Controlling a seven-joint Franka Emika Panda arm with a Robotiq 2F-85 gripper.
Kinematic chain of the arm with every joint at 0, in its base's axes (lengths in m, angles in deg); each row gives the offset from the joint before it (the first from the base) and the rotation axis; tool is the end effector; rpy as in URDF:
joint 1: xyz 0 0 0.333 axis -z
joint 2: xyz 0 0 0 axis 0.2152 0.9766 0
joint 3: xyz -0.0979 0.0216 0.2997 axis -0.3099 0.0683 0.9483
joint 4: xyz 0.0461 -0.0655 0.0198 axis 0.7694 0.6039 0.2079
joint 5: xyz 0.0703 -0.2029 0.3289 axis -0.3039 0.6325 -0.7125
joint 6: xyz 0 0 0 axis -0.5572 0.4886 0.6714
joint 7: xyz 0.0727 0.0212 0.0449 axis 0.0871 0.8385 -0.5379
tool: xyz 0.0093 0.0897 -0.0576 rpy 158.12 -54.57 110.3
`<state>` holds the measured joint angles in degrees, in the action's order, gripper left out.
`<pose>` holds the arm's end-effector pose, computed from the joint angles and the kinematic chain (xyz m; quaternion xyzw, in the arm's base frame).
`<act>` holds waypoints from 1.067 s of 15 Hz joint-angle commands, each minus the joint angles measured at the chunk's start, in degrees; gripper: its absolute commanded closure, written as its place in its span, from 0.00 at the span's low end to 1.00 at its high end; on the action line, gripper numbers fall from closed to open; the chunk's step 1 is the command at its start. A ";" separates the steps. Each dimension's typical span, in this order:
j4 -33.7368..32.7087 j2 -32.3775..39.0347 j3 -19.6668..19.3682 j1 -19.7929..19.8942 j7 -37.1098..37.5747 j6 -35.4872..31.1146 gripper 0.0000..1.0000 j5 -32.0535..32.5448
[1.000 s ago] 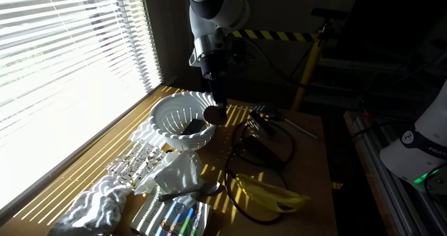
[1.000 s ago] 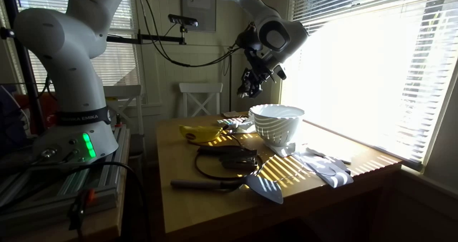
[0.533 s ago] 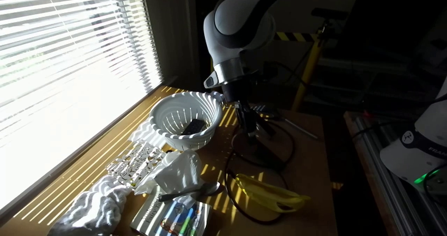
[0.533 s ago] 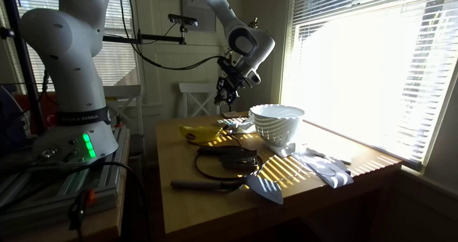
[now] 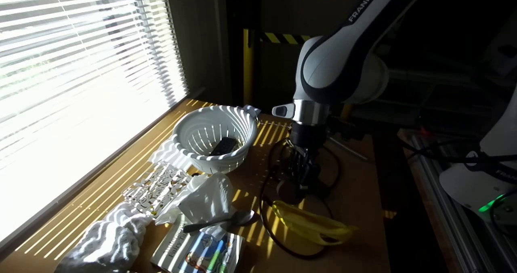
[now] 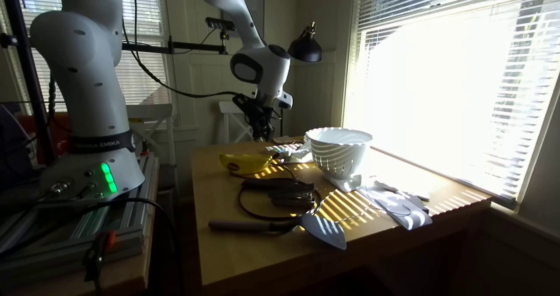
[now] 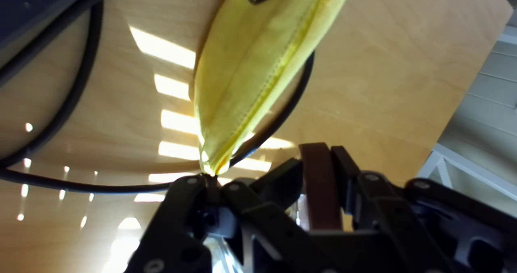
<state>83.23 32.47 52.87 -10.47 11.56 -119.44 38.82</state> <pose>0.4582 0.0728 0.1898 -0.9546 -0.1730 -0.0296 0.2407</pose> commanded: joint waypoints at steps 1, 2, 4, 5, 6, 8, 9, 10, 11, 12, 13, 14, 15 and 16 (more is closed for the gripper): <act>7.08 -1.65 2.32 0.94 -14.38 -14.14 0.94 -12.70; 8.06 -2.06 2.30 1.11 -17.88 -17.29 0.94 -14.41; 8.39 -1.31 2.61 1.25 -23.59 -23.72 0.94 -18.68; 7.96 -0.45 2.89 1.31 -25.67 -25.91 0.94 -21.04; 7.33 0.88 3.13 1.18 -26.79 -27.64 0.94 -22.95; 6.44 3.93 3.04 0.04 -26.88 -31.50 0.94 -24.43; 5.41 5.69 3.40 0.03 -27.65 -33.41 0.94 -25.63; 4.56 7.55 3.56 -0.10 -27.37 -35.51 0.94 -26.16; 3.94 9.01 3.73 0.08 -27.20 -36.53 0.94 -26.37; 3.34 10.33 3.89 0.26 -26.69 -37.21 0.94 -26.01; 2.80 11.66 3.94 0.24 -26.09 -37.84 0.94 -25.55; 2.18 12.97 3.96 0.15 -25.66 -38.60 0.94 -25.30; 1.61 14.33 3.73 -0.15 -25.08 -39.01 0.94 -24.79; 1.01 15.64 3.65 -0.23 -24.81 -39.20 0.94 -24.52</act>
<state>87.24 43.46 56.15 -10.38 -13.66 -156.18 15.26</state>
